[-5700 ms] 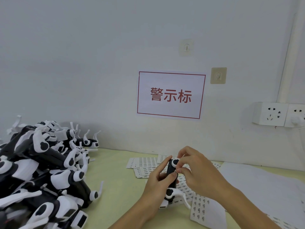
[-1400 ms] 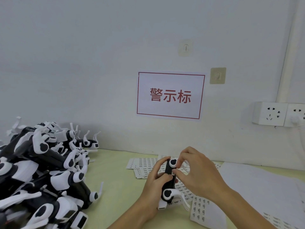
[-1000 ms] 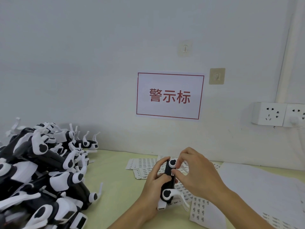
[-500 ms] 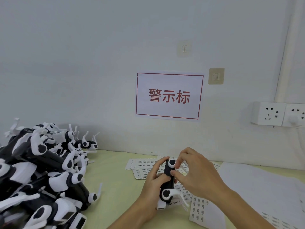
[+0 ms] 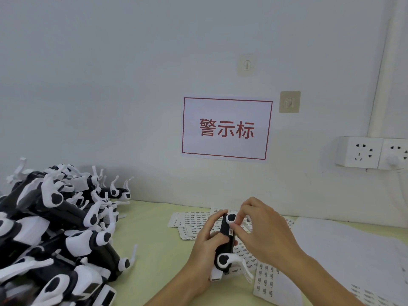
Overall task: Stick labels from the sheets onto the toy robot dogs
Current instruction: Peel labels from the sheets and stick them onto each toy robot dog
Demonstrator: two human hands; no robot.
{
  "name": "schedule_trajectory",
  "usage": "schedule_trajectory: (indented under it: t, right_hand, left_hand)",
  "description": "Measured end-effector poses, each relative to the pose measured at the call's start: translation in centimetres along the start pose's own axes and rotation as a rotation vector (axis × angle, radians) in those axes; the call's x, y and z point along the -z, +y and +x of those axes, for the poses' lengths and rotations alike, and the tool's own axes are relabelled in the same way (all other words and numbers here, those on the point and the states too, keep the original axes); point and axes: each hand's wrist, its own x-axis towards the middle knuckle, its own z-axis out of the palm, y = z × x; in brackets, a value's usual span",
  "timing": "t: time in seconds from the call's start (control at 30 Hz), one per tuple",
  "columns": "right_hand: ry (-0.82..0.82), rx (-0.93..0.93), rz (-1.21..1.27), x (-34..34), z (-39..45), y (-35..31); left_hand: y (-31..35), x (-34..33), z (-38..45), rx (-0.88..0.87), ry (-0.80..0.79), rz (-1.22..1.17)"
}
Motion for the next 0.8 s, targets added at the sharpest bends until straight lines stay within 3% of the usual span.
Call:
schedule_trajectory:
  t: [0.8]
  right_hand:
    - [-0.052, 0.025, 0.032, 0.23, -0.02, 0.25]
  left_hand:
    - [-0.23, 0.33, 0.25, 0.013, -0.022, -0.057]
